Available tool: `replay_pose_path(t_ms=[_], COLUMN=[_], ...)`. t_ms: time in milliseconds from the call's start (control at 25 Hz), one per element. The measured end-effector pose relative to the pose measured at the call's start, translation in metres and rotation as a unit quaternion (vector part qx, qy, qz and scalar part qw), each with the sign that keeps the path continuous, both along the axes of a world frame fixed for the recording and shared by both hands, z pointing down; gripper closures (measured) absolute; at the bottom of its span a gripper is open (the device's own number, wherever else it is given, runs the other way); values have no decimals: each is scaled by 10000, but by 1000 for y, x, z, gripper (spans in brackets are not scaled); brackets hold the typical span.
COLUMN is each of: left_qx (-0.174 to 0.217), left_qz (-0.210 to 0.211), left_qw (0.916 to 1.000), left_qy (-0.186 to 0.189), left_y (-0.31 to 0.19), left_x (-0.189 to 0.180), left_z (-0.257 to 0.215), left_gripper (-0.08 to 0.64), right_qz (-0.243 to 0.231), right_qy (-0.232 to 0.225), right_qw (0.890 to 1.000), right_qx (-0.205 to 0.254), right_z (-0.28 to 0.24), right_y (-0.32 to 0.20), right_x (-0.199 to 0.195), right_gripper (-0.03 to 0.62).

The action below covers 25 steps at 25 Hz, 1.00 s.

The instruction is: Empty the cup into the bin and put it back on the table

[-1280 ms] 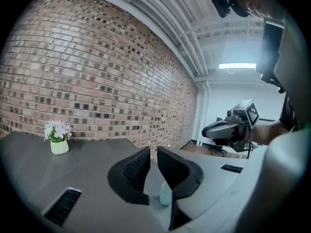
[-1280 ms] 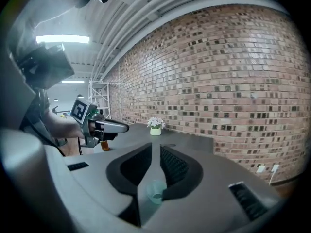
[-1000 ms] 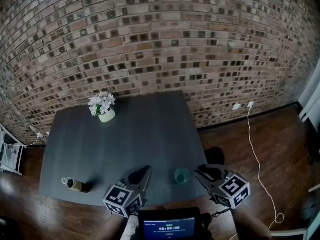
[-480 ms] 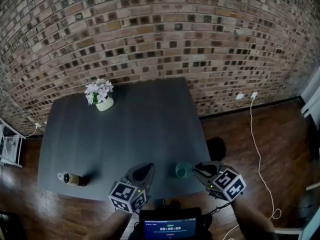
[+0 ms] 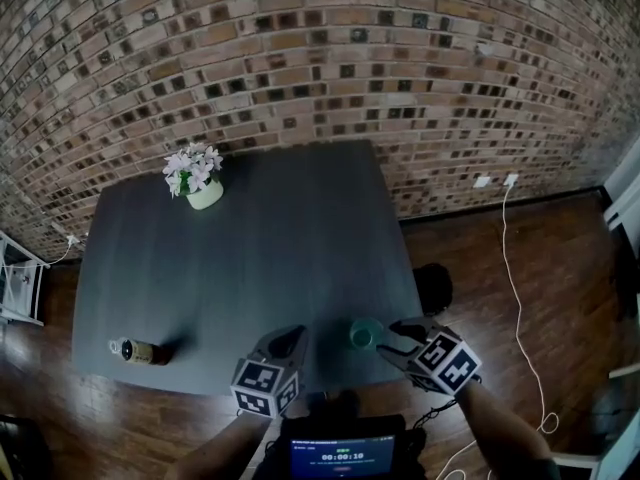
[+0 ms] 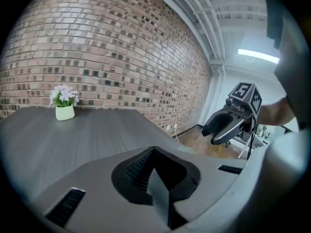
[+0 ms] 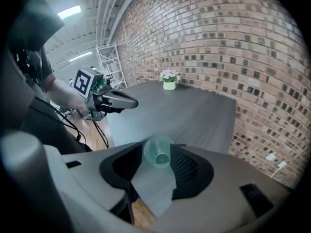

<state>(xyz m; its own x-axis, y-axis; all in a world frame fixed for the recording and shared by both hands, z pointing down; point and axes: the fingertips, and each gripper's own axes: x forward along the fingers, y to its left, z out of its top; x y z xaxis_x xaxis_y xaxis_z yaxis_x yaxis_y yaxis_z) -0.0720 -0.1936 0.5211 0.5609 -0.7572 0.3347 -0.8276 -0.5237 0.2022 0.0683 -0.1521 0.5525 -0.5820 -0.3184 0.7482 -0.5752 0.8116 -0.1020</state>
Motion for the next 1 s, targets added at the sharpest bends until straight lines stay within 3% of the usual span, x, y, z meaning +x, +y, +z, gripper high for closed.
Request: replay_pose_path(t_ms=[160, 280, 440, 520, 800, 880, 1000], left_qx=[-29, -83, -165, -219, -259, -259, -288], left_qz=[-172, -264, -169, -152, -143, -139, -124], left_qw=[9998, 9995, 9995, 9993, 9990, 9989, 9987], left_qy=[-71, -115, -205, -271, -326, -360, -390], left_y=[-1, -1, 5, 6, 6, 5, 5], left_x=[-4, -4, 1, 4, 6, 8, 9], left_z=[13, 22, 35, 43, 55, 58, 61], left_gripper=[560, 560, 560, 560, 560, 560, 560], right_qz=[-93, -189, -190, -234, -280, -276, -245], right_qy=[251, 380, 281, 238, 128, 87, -55], right_qw=[9996, 9990, 9992, 9991, 9992, 9993, 9996], right_qx=[-6, -127, -201, -253, -258, -240, -109], right_z=[15, 29, 42, 49, 67, 72, 73], right_y=[0, 2, 3, 4, 2, 1, -1], right_x=[1, 1, -1, -2, -6, -6, -8], right_gripper=[398, 312, 293, 249, 247, 203, 203])
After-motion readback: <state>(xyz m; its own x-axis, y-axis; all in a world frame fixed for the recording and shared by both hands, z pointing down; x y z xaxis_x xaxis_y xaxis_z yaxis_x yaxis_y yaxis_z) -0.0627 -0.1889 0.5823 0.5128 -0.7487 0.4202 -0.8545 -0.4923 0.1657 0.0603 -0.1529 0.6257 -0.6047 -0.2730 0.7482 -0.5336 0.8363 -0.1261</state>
